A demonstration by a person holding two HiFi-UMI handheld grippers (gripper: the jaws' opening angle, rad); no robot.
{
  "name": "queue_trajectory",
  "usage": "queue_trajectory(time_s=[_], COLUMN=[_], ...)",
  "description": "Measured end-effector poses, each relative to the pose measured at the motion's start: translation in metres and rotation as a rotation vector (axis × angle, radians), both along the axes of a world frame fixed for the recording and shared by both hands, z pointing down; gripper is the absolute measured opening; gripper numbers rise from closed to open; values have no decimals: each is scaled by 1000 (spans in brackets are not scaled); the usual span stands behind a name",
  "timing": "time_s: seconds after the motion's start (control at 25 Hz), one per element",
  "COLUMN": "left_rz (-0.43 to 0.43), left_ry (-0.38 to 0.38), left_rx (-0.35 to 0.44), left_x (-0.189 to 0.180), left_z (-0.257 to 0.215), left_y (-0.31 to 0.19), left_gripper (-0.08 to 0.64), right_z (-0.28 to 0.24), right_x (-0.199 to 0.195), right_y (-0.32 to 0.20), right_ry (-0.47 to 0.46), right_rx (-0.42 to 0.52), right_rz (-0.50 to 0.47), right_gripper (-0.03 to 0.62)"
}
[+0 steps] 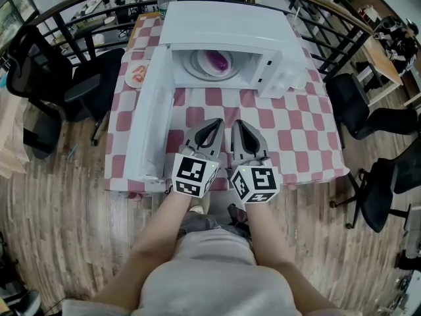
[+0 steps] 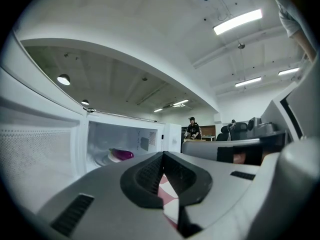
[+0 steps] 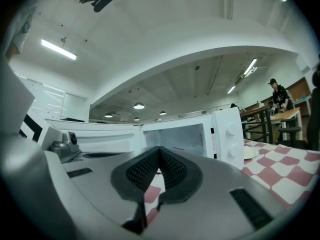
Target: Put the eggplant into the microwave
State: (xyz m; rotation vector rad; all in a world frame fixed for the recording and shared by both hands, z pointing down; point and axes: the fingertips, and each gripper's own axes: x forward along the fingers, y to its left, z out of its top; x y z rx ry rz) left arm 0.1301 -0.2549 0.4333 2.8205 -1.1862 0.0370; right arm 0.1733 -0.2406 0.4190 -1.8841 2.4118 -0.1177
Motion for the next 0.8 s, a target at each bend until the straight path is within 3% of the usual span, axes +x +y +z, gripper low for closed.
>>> queue_trajectory(time_s=[0.8], left_rz=[44], left_ry=[1], left_rx=[32], left_x=[1], left_z=[-8], left_y=[20], left_gripper=[5], right_z=[-7], right_x=[-10], right_y=[20], right_ry=[73], right_rx=[25], right_rz=[9], right_gripper=[25])
